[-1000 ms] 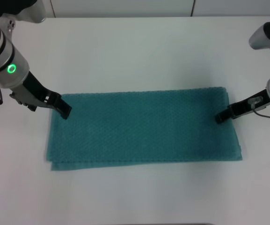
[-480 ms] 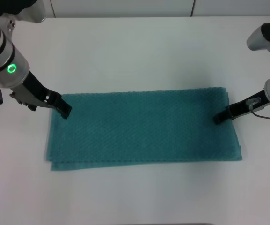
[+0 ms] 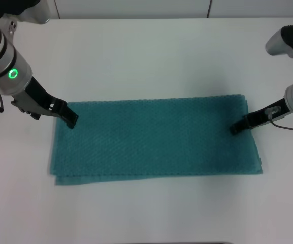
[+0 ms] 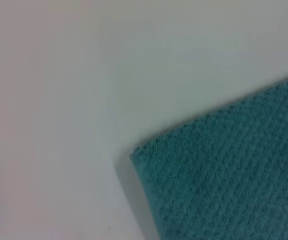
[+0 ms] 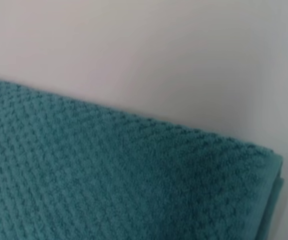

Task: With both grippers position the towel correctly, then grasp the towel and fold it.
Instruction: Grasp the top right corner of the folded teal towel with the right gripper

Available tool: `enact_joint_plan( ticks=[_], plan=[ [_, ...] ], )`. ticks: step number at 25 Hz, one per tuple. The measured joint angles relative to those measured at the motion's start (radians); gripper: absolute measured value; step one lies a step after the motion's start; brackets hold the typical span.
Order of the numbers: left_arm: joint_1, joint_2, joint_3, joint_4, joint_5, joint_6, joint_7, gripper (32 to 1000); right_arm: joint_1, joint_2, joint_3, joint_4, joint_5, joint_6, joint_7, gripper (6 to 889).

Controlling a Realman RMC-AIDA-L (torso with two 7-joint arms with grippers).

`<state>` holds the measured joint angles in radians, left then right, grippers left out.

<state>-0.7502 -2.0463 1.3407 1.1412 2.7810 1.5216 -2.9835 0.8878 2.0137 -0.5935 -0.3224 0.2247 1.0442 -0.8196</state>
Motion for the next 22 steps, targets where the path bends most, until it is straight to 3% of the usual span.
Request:
enact_joint_plan(
  ticks=[18, 21, 22],
  plan=[
    [0.0, 0.0, 0.0, 0.0, 0.0, 0.0, 0.0, 919, 0.01, 0.009, 0.0, 0.008, 0.002, -0.001, -0.013, 540],
    [0.0, 0.0, 0.0, 0.0, 0.0, 0.0, 0.0, 918, 0.009, 0.01, 0.0, 0.009, 0.003, -0.001, -0.026, 324],
    [0.0, 0.0, 0.0, 0.0, 0.0, 0.0, 0.0, 918, 0.008, 0.01, 0.001, 0.009, 0.004, -0.001, -0.036, 308]
  ],
)
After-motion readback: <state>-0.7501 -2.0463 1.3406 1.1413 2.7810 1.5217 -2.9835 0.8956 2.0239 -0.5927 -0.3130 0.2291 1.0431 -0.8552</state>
